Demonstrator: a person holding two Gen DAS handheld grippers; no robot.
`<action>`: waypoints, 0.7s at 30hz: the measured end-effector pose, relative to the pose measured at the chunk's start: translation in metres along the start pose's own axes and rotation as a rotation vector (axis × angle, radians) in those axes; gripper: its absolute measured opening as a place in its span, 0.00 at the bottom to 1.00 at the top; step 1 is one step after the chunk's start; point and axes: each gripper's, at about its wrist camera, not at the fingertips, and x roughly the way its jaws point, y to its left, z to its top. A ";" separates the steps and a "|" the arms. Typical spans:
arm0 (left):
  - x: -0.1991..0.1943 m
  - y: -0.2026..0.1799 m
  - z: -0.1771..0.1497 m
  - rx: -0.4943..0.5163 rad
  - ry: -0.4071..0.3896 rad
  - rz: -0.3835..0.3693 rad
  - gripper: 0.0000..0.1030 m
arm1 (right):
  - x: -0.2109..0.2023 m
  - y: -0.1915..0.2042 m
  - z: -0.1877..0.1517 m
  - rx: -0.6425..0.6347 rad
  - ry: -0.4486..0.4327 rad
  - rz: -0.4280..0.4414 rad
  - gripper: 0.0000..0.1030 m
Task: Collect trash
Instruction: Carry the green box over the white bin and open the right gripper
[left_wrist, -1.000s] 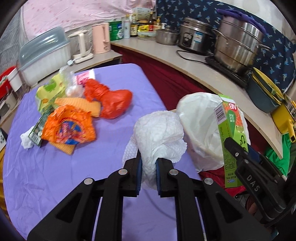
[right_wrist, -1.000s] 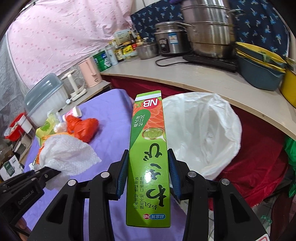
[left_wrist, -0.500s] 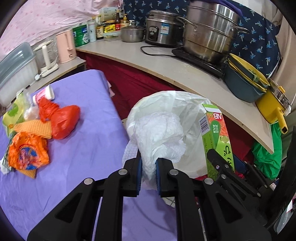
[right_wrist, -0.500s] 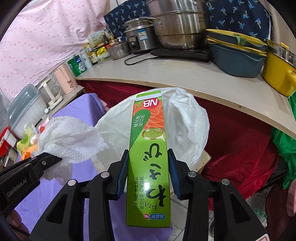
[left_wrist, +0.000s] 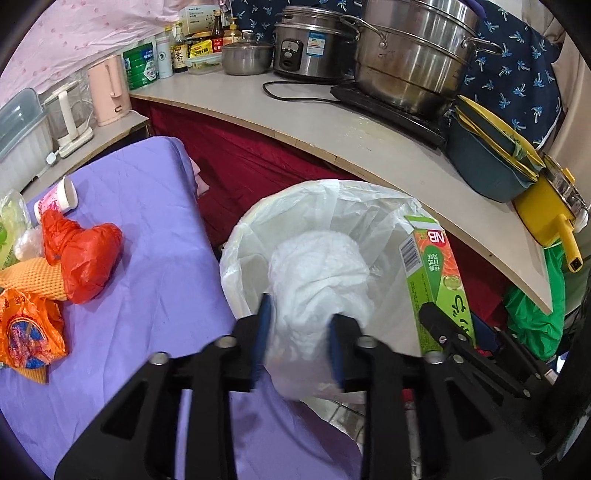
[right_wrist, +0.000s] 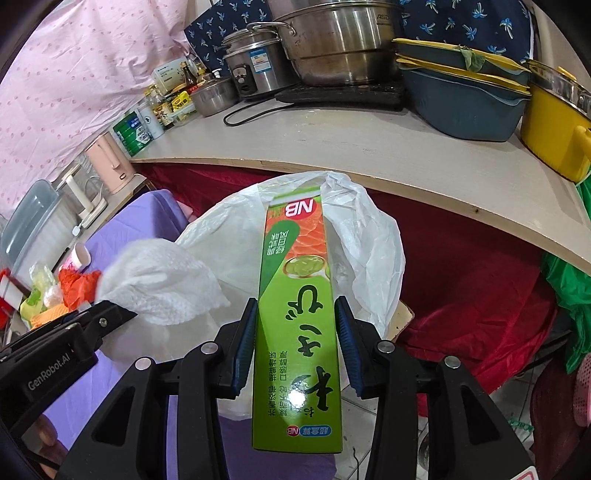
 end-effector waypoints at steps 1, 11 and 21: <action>-0.001 0.001 0.000 -0.001 -0.008 0.009 0.52 | 0.000 0.000 0.001 0.001 -0.002 0.001 0.45; -0.016 0.021 0.002 -0.059 -0.052 0.054 0.72 | -0.017 0.001 0.006 0.022 -0.044 0.013 0.53; -0.034 0.047 -0.009 -0.113 -0.066 0.097 0.72 | -0.030 0.020 0.000 -0.008 -0.049 0.040 0.58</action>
